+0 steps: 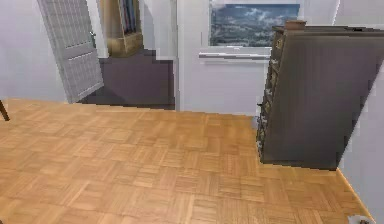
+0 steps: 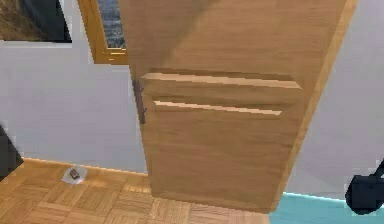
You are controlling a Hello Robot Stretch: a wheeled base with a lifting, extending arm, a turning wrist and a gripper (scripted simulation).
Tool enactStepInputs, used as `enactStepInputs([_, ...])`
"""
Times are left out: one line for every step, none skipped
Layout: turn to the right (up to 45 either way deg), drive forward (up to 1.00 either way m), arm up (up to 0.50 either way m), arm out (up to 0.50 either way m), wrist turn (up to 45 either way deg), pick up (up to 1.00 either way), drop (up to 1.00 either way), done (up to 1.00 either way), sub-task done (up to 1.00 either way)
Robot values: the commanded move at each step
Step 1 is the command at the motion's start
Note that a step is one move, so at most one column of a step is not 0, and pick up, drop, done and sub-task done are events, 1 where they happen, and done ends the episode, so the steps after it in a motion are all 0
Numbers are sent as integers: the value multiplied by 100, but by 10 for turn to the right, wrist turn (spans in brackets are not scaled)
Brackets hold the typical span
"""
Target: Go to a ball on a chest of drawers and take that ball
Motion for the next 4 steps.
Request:
enactStepInputs([0,65,0,0,0,0,0,0,0])
enactStepInputs([-210,0,0,0,0,0,0,0,0])
enactStepInputs([0,100,0,0,0,0,0,0,0])
enactStepInputs([0,100,0,0,0,0,0,0,0])
